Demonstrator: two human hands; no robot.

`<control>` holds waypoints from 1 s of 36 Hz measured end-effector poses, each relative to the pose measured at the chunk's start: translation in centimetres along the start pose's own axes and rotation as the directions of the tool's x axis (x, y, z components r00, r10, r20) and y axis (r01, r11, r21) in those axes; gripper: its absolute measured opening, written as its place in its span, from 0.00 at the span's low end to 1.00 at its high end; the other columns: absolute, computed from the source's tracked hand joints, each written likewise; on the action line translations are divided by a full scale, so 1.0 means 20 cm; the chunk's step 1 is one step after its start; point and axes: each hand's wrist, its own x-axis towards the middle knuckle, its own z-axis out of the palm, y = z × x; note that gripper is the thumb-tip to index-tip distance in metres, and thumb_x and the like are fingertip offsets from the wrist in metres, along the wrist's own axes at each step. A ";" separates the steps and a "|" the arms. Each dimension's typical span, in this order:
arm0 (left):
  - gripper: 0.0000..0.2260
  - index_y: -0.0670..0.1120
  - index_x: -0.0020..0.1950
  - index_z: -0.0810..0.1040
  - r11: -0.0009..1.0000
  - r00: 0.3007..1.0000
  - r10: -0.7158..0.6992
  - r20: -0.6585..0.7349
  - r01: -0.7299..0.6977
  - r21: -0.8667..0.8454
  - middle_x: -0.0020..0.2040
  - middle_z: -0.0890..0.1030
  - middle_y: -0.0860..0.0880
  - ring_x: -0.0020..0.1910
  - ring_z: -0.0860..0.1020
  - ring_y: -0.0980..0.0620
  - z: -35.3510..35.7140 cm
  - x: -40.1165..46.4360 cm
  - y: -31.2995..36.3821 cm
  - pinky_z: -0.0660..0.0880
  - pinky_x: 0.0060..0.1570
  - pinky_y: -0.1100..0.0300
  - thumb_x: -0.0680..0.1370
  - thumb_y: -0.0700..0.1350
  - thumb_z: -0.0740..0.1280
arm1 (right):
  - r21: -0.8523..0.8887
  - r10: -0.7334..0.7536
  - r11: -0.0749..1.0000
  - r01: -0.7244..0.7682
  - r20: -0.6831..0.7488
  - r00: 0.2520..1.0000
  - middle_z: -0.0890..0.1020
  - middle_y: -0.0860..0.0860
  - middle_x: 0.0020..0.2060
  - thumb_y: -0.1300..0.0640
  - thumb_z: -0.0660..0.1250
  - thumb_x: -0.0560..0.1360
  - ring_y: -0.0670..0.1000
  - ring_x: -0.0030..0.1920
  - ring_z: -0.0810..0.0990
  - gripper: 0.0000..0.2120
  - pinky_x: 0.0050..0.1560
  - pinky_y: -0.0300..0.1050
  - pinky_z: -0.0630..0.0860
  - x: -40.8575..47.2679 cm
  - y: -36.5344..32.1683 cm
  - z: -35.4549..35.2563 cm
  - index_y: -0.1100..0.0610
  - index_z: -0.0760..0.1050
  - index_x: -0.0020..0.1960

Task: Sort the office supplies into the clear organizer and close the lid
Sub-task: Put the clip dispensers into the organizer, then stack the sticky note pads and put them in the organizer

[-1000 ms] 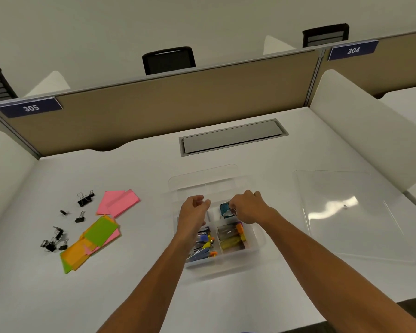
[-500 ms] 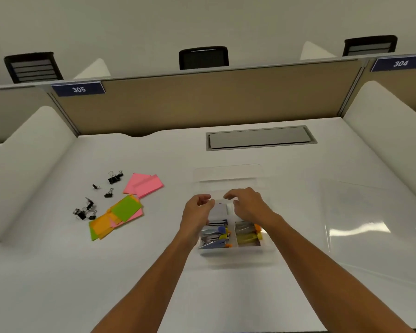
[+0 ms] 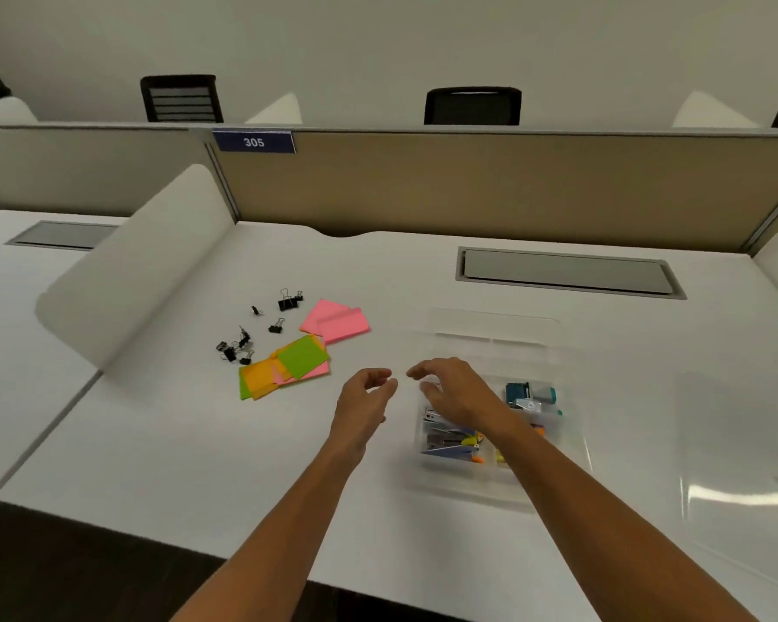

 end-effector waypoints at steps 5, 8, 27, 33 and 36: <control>0.12 0.49 0.62 0.76 1.000 0.998 -0.014 -0.059 0.013 -0.011 0.59 0.77 0.51 0.57 0.76 0.52 -0.13 0.01 -0.03 0.75 0.44 0.59 0.79 0.46 0.65 | -0.005 -0.059 0.998 0.059 0.025 0.998 0.80 0.44 0.61 0.57 0.63 0.80 0.46 0.62 0.74 0.16 0.62 0.38 0.65 0.06 -0.09 0.07 0.48 0.75 0.66; 0.12 0.49 0.62 0.77 0.999 0.996 -0.021 -0.088 0.019 -0.027 0.59 0.78 0.51 0.56 0.76 0.53 -0.21 0.03 -0.06 0.75 0.43 0.59 0.79 0.46 0.65 | -0.010 -0.086 0.996 0.086 0.039 0.996 0.80 0.45 0.61 0.58 0.63 0.79 0.46 0.62 0.75 0.17 0.64 0.40 0.67 0.10 -0.15 0.11 0.48 0.74 0.67; 0.11 0.50 0.60 0.76 0.991 0.971 -0.091 -0.221 0.066 -0.117 0.58 0.77 0.50 0.53 0.77 0.51 -0.70 0.27 -0.29 0.78 0.52 0.52 0.78 0.46 0.68 | -0.052 -0.030 0.998 0.037 0.131 0.991 0.77 0.49 0.63 0.53 0.66 0.77 0.51 0.61 0.75 0.26 0.63 0.49 0.73 0.40 -0.42 0.42 0.49 0.65 0.74; 0.21 0.49 0.65 0.71 0.982 0.937 -0.165 -0.308 0.128 -0.136 0.60 0.75 0.49 0.56 0.75 0.48 -0.84 0.41 -0.41 0.75 0.54 0.51 0.75 0.47 0.72 | -0.049 0.038 0.998 -0.033 0.109 0.993 0.74 0.53 0.65 0.52 0.68 0.76 0.53 0.61 0.76 0.29 0.63 0.51 0.73 0.53 -0.46 0.52 0.53 0.64 0.74; 0.23 0.47 0.66 0.70 0.987 0.909 -0.157 -0.385 0.127 -0.103 0.60 0.75 0.48 0.54 0.75 0.49 -0.90 0.48 -0.46 0.71 0.48 0.56 0.74 0.46 0.73 | -0.056 0.086 0.995 -0.080 0.105 0.991 0.74 0.54 0.65 0.51 0.69 0.76 0.53 0.62 0.75 0.30 0.63 0.50 0.72 0.59 -0.48 0.57 0.54 0.64 0.75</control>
